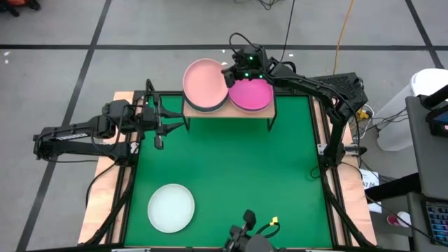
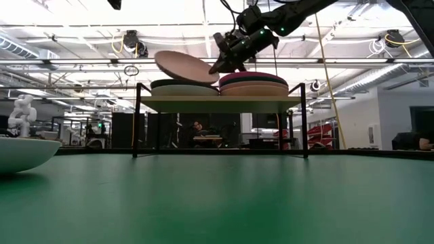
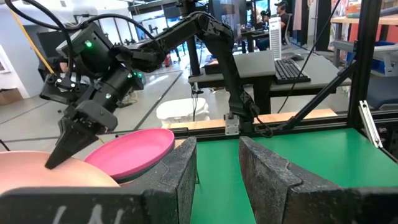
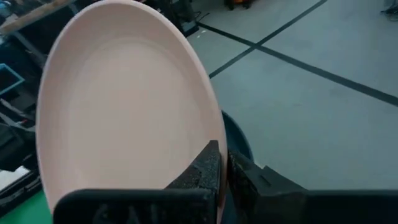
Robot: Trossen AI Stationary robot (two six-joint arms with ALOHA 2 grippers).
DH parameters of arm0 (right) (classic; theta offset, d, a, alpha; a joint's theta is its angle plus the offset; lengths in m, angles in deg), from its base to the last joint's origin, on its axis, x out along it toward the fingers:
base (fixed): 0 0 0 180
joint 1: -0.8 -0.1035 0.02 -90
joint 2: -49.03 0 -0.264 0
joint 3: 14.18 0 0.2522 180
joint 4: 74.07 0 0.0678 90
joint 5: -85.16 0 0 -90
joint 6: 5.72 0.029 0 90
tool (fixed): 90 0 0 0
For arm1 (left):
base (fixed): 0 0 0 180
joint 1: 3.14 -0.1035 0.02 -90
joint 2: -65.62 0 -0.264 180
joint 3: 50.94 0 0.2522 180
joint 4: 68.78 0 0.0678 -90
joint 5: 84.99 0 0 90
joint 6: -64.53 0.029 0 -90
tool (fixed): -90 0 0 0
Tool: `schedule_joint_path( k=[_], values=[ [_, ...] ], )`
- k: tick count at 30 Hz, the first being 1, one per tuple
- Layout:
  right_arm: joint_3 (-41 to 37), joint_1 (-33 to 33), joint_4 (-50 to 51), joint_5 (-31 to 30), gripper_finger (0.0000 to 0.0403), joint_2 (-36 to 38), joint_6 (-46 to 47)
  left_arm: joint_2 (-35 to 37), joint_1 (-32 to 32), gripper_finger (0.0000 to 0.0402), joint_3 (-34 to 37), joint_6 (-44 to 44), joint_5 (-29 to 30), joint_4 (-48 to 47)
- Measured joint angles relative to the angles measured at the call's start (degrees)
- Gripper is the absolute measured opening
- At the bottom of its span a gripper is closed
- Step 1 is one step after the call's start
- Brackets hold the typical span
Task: Place and stack plates onto a shelf
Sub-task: Stack the light orange plate on the dark blue plate on the shelf
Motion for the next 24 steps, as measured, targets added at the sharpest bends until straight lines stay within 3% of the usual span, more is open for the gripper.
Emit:
schedule_joint_path(
  k=[14,19,24],
  values=[
    [0.0,-0.1,-2.2,-0.6,0.0099,0.0,-0.1,0.0,0.0,0.0127,0.0,0.0,0.0,0.0],
    [-0.1,-0.6,-5.0,5.3,0.0118,1.4,-1.0,0.0,0.0,0.0127,0.0,0.0,0.0,0.0],
    [-0.1,-1.6,-4.4,12.3,0.012,7.2,-4.5,0.0,0.0,0.0127,0.0,0.0,0.0,0.0]
  ],
)
